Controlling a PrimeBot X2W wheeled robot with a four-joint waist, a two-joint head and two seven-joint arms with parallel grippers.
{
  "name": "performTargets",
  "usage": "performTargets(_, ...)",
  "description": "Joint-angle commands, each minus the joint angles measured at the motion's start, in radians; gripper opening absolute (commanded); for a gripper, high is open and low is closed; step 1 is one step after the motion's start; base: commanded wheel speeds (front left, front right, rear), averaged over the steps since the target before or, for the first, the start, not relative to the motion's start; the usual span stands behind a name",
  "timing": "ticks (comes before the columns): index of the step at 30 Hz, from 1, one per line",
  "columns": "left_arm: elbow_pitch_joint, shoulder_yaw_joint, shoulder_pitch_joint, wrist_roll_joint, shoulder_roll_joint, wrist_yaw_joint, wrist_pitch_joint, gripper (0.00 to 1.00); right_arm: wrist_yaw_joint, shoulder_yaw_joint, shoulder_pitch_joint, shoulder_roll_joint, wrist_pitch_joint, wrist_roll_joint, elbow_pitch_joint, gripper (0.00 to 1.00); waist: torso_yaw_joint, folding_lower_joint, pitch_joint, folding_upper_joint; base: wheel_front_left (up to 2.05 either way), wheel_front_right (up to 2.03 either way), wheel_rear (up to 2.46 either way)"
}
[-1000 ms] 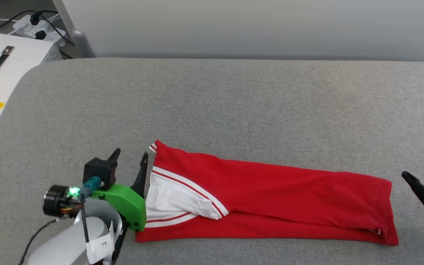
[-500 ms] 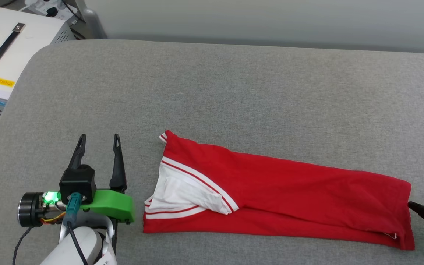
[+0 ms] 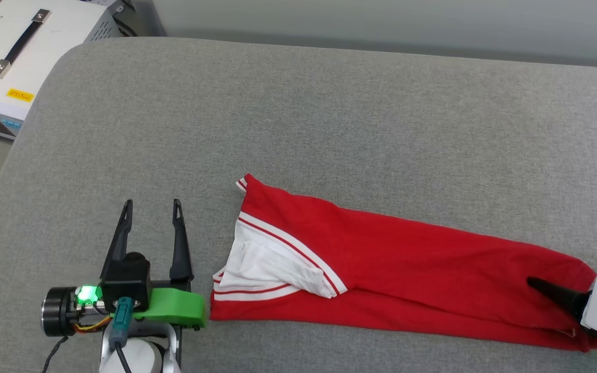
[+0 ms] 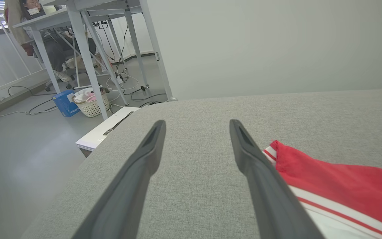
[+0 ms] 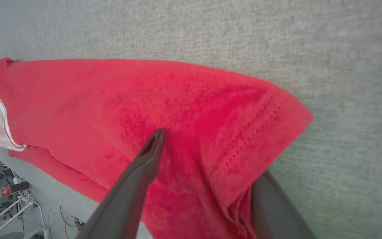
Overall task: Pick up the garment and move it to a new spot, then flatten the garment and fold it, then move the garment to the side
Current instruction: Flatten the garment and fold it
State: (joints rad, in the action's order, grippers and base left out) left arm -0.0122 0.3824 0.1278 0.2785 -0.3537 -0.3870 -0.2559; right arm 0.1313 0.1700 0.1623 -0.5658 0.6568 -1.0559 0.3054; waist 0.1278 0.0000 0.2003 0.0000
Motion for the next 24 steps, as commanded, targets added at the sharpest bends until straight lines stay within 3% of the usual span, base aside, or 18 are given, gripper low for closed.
performTargets(1,0.008,-0.011,-0.020,-0.023,0.020,0.015,-0.006,1.00,-0.001,0.039,0.003,0.035,-0.002,-0.010,0.017,1.00,-0.001,0.0000,0.000,0.0000,0.00,0.00,0.00)
performTargets(5,0.011,-0.039,-0.037,-0.063,0.062,0.052,-0.006,1.00,-0.001,0.080,0.013,0.039,-0.028,-0.011,0.032,1.00,0.000,0.0000,-0.009,0.0000,0.00,0.00,0.00)
performTargets(6,0.011,-0.045,-0.041,-0.071,0.069,0.059,-0.006,1.00,-0.001,0.087,0.014,0.035,-0.039,-0.007,0.036,0.36,0.000,0.0000,-0.012,0.0000,0.00,0.00,0.00)
performTargets(7,0.009,-0.053,-0.046,-0.080,0.077,0.068,-0.006,1.00,-0.001,0.094,0.015,0.031,-0.054,-0.004,0.042,0.00,-0.001,0.0000,-0.017,0.0000,0.00,0.00,0.00)
performTargets(16,-0.006,-0.115,-0.088,-0.137,0.118,0.119,-0.006,1.00,-0.001,0.101,0.021,-0.048,-0.145,-0.003,0.094,0.00,-0.017,0.0000,-0.059,0.0000,0.00,0.00,0.00)
performTargets(24,-0.002,-0.152,-0.124,-0.149,0.145,0.200,-0.006,1.00,-0.001,0.064,0.003,-0.178,-0.174,0.022,0.127,0.00,-0.027,0.0000,-0.095,0.0000,0.00,0.00,0.00)
